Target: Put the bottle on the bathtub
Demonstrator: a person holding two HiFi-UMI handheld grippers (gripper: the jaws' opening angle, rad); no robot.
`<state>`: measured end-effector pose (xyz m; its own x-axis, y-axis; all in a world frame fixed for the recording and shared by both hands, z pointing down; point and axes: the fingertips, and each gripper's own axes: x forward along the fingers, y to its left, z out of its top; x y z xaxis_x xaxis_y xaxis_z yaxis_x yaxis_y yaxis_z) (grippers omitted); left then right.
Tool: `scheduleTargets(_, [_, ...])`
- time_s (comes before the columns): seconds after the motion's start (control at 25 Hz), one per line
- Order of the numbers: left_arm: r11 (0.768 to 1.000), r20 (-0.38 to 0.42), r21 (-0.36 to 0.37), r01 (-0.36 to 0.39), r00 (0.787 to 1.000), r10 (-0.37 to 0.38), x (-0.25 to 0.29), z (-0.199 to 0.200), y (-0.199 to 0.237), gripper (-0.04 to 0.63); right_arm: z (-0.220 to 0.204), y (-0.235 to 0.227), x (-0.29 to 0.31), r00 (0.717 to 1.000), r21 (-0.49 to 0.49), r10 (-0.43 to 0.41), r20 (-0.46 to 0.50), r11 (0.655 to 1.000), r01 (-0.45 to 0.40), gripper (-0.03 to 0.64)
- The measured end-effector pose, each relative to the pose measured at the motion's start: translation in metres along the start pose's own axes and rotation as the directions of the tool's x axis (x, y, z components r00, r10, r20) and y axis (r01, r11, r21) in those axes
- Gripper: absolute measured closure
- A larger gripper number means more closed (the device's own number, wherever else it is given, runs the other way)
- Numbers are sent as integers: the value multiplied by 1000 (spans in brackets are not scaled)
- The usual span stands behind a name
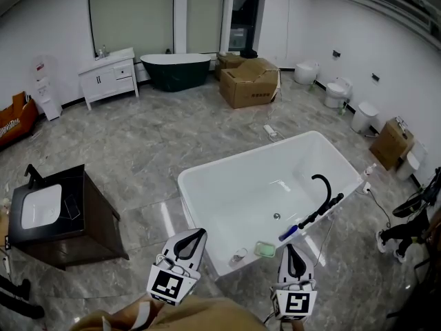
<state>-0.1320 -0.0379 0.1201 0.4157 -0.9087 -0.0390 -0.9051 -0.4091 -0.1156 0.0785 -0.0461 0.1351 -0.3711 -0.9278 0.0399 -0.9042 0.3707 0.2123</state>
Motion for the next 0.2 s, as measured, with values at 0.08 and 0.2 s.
scheduleTargets(0.08, [1000, -1, -10, -2, 1000, 2, -1, 1, 0, 588, 0, 1, -1, 1000, 0, -3, 0, 1000, 3, 612])
scheduleTargets(0.2, [999, -5, -35, -8, 1000, 8, -5, 3, 1, 588, -1, 4, -4, 1000, 3, -7, -4, 1000, 7, 612])
